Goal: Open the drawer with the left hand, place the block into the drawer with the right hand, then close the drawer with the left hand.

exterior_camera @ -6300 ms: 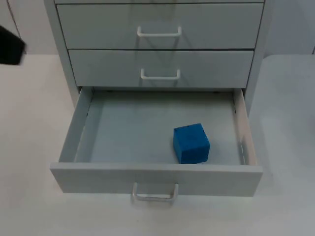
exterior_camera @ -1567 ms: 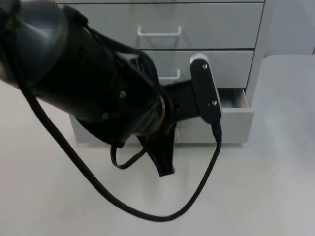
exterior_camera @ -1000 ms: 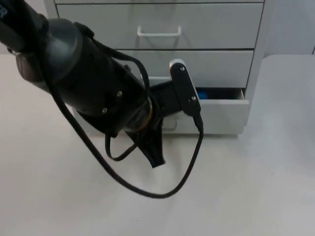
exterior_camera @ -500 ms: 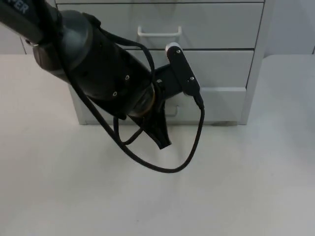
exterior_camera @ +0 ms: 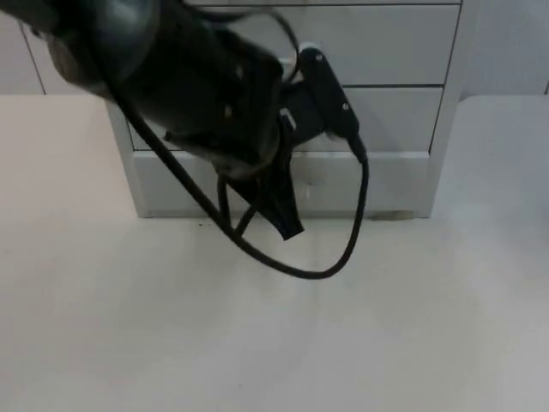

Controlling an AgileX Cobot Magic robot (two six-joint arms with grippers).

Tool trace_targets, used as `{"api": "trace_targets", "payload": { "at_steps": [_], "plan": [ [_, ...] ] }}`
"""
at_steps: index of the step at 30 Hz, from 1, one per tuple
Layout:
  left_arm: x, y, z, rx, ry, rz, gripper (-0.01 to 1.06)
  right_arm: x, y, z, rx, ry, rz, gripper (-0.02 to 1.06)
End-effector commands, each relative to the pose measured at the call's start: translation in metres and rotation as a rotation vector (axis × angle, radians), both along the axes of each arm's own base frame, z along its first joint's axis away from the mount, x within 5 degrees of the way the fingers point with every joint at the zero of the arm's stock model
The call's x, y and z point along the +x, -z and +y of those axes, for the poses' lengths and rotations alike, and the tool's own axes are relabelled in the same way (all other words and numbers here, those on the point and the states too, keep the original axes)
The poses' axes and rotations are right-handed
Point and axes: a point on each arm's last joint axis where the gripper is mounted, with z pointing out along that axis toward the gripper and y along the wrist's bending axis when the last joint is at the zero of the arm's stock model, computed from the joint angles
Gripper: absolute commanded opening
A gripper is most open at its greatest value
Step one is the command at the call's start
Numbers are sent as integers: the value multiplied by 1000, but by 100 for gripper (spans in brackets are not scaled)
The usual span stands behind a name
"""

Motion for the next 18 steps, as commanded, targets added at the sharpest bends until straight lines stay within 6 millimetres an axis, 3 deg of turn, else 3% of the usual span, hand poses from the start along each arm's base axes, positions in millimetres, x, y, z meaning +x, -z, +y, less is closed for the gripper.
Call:
{"api": "trace_targets", "payload": {
  "at_steps": [1, 4, 7, 9, 16, 18],
  "plan": [
    [-10, -14, -3, -30, -18, 52, 0, -1, -3, -1, -8, -6, -21, 78],
    [-28, -43, 2, -128, -66, 184, 0, -1, -3, -1, -7, -6, -24, 78],
    [-35, -56, 5, -161, -71, 230, 0, -1, -3, -1, -3, -4, -24, 78],
    [-46, -79, 9, -224, -80, 264, 0, -1, -4, 2, 7, -12, -25, 78],
    [-77, -133, 32, -383, -72, 203, 0, -10, -10, 27, -17, -156, -46, 78],
    [-82, -139, 37, -397, -70, 194, 0, -14, -14, 32, -25, -195, -63, 78]
  ]
}}
